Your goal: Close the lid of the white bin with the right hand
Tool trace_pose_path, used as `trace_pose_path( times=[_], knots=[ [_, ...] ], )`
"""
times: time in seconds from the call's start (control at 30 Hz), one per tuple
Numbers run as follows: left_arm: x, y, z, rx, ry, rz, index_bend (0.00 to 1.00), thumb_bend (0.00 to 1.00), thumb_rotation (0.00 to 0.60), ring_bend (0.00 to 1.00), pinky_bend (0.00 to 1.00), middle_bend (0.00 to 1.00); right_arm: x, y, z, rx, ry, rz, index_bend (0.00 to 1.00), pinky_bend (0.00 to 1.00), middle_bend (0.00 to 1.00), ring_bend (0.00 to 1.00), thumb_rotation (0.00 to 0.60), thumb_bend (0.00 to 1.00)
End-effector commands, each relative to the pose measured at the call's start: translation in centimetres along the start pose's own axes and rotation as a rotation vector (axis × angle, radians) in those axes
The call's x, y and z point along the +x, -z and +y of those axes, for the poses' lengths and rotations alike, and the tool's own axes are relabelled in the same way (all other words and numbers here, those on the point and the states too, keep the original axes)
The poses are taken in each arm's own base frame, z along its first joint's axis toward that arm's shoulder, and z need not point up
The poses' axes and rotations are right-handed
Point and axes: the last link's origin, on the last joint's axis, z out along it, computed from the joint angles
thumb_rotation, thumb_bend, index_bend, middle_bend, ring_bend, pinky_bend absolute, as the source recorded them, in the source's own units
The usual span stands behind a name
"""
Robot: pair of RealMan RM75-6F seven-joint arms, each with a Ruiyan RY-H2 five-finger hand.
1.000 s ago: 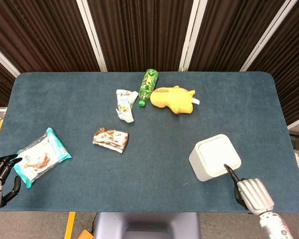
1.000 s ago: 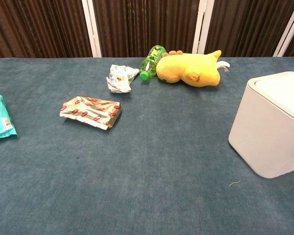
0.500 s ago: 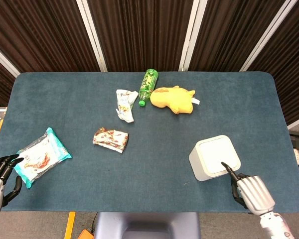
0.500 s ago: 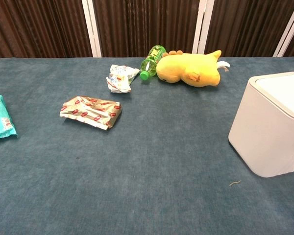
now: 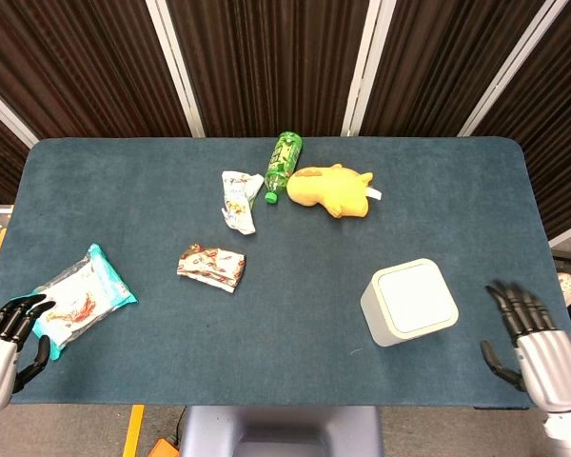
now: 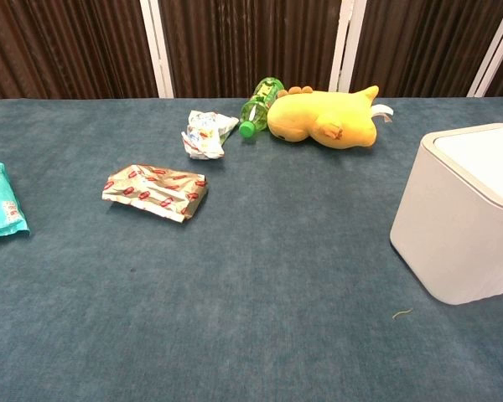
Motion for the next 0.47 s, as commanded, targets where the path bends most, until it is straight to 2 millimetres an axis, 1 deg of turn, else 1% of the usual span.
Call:
trace_pose_path(
  times=[0.03, 0.17, 0.47],
  knots=[
    [-0.39, -0.09, 0.29, -0.013, -0.013, -0.015, 0.27, 0.55, 0.600, 0.23, 0.37, 0.23, 0.18, 0.35, 0.49, -0.005, -0.008, -0.020, 0.00, 0.16, 0.00, 0.00, 0.600, 0.38],
    [-0.44, -0.08, 0.46, -0.018, -0.016, -0.020, 0.27, 0.55, 0.600, 0.23, 0.37, 0.23, 0.31, 0.62, 0.32, 0.003, -0.015, -0.013, 0.00, 0.15, 0.00, 0.00, 0.600, 0.35],
    [-0.11, -0.02, 0.08, -0.004, 0.001, -0.004, 0.27, 0.55, 0.600, 0.23, 0.37, 0.23, -0.10, 0.61, 0.26, -0.011, -0.010, -0.030, 0.00, 0.15, 0.00, 0.00, 0.600, 0.35]
  ],
)
